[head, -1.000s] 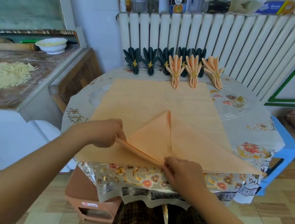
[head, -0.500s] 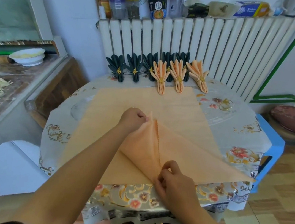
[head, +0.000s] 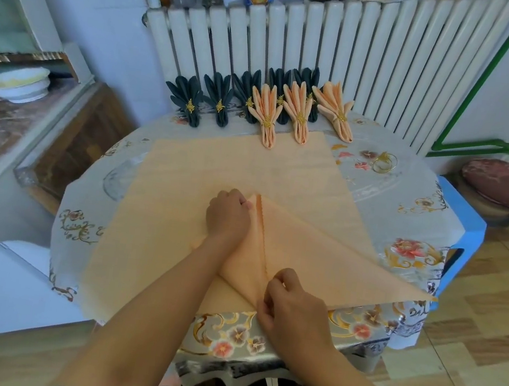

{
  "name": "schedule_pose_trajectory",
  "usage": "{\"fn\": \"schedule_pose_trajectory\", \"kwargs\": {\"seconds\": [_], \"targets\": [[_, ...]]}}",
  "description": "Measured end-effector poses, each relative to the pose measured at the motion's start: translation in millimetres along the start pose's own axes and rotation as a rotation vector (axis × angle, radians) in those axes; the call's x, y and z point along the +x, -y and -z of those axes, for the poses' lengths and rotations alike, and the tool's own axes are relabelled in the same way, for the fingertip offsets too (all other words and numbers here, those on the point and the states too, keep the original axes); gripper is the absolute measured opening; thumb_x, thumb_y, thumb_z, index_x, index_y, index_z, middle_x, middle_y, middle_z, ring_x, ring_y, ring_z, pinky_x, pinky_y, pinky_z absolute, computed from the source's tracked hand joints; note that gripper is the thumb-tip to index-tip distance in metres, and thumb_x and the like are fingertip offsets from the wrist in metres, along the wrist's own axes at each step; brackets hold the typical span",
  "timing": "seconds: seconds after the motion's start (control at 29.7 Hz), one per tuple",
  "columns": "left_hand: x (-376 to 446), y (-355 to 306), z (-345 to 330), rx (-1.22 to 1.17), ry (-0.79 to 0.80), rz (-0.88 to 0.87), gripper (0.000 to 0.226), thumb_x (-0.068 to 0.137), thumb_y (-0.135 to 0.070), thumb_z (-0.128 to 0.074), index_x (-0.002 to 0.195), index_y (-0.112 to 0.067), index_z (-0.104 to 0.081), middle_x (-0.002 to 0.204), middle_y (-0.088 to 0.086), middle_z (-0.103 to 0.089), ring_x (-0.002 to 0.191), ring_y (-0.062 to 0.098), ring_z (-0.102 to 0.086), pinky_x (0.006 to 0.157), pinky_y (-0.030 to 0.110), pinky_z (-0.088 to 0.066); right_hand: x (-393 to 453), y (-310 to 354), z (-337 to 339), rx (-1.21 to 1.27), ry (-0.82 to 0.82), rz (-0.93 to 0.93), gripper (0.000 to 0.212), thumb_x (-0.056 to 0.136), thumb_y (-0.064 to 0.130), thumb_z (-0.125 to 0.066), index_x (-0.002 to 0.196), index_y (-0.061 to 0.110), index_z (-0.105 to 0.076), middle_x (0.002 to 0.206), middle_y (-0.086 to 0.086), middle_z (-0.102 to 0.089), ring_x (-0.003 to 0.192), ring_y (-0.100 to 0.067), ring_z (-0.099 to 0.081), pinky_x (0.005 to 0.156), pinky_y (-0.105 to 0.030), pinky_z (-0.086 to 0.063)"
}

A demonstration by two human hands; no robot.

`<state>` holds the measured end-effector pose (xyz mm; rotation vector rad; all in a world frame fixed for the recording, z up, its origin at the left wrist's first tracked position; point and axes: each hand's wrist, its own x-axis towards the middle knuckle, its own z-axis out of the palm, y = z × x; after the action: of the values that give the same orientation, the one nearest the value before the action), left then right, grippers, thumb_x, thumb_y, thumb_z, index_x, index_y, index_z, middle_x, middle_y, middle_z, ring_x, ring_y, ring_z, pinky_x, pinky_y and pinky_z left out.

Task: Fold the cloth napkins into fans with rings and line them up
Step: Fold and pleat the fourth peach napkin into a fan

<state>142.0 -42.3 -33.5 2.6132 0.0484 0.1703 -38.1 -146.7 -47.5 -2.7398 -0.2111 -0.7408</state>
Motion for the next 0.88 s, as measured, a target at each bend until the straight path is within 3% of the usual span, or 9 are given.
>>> {"fn": "schedule_pose_trajectory", "kwargs": {"seconds": [0.17, 0.3, 0.4, 0.47, 0.61, 0.67, 0.77, 0.88], "targets": [[-6.2, 0.7, -1.8, 0.076, -0.016, -0.067, 0.022, 0.099, -0.025, -0.043, 0.104, -0.011, -0.059, 0.111, 0.010, -0.056, 0.100, 0.028, -0.051, 0.084, 0.039, -0.043, -4.1, -1.6, 0.9, 0.070, 0.037, -0.004, 0.021, 0.064, 0.023, -0.082, 0.075, 0.023, -0.065, 0.079, 0.005, -0.055, 0.034, -0.013, -0.043, 0.030, -0.021, -0.032], [-7.8, -1.3, -0.4, 0.079, -0.024, -0.072, 0.016, 0.098, -0.022, -0.043, 0.099, -0.013, -0.055, 0.108, 0.010, -0.056, 0.097, 0.029, -0.051, 0.080, 0.039, -0.041, -2.8, -1.6, 3.5, 0.096, 0.058, 0.011, 0.004, 0.070, 0.029, -0.069, 0.069, 0.026, -0.068, 0.077, 0.008, -0.054, 0.036, -0.011, -0.044, 0.031, -0.022, -0.034], [-7.0, 1.0, 2.0, 0.024, 0.004, -0.056, 0.015, 0.098, -0.022, -0.044, 0.101, -0.013, -0.056, 0.110, 0.011, -0.057, 0.099, 0.030, -0.052, 0.082, 0.040, -0.043, -3.8, -1.3, 2.1, 0.083, 0.070, 0.030, 0.009, 0.066, 0.024, -0.076, 0.065, 0.023, -0.067, 0.075, 0.007, -0.054, 0.034, -0.014, -0.043, 0.030, -0.022, -0.032], [-8.2, 1.6, 6.5, -0.007, 0.019, -0.049, 0.021, 0.098, -0.022, -0.044, 0.113, -0.012, -0.056, 0.118, 0.010, -0.056, 0.106, 0.029, -0.051, 0.088, 0.040, -0.042, -3.9, -1.1, 1.1, 0.072, 0.090, 0.023, 0.018, 0.059, 0.020, -0.084, 0.063, 0.022, -0.066, 0.073, 0.006, -0.053, 0.033, -0.016, -0.042, 0.029, -0.021, -0.030], [-29.8, -6.6, 17.0, 0.180, -0.055, -0.326, 0.036, 0.098, -0.018, -0.038, 0.130, -0.014, -0.053, 0.133, 0.005, -0.051, 0.122, 0.022, -0.043, 0.103, 0.035, -0.026, -2.4, -1.8, 2.5, 0.063, 0.107, 0.022, 0.019, 0.059, 0.020, -0.085, 0.062, 0.022, -0.066, 0.072, 0.005, -0.053, 0.032, -0.016, -0.041, 0.031, -0.020, -0.028], [-42.5, -7.8, 16.0, 0.201, 0.062, -0.441, 0.043, 0.100, -0.023, -0.034, 0.141, -0.012, -0.043, 0.148, 0.006, -0.039, 0.137, 0.020, -0.031, 0.112, 0.032, -0.014, -1.3, -3.7, 2.1, 0.085, 0.100, 0.022, 0.014, 0.063, 0.021, -0.082, 0.063, 0.022, -0.068, 0.073, 0.004, -0.053, 0.033, -0.017, -0.042, 0.030, -0.020, -0.030], [-50.9, -0.1, 6.1, 0.294, 0.345, -0.418, 0.057, 0.102, -0.039, -0.023, 0.154, -0.018, -0.010, 0.161, 0.004, -0.003, 0.148, 0.016, 0.000, 0.117, 0.031, 0.001, -0.6, -4.6, 4.3, 0.133, 0.097, 0.010, 0.004, 0.070, 0.026, -0.071, 0.066, 0.024, -0.070, 0.074, 0.004, -0.054, 0.034, -0.016, -0.044, 0.030, -0.020, -0.031], [-50.5, 5.8, 2.4, 0.353, 0.389, -0.385, 0.064, 0.099, -0.052, -0.020, 0.154, -0.027, 0.002, 0.161, 0.002, 0.008, 0.147, 0.014, 0.009, 0.118, 0.032, 0.005, -3.4, -2.1, 6.6, 0.140, 0.087, 0.028, 0.009, 0.073, 0.030, -0.066, 0.068, 0.025, -0.071, 0.074, 0.004, -0.054, 0.034, -0.015, -0.044, 0.031, -0.018, -0.030]]}}
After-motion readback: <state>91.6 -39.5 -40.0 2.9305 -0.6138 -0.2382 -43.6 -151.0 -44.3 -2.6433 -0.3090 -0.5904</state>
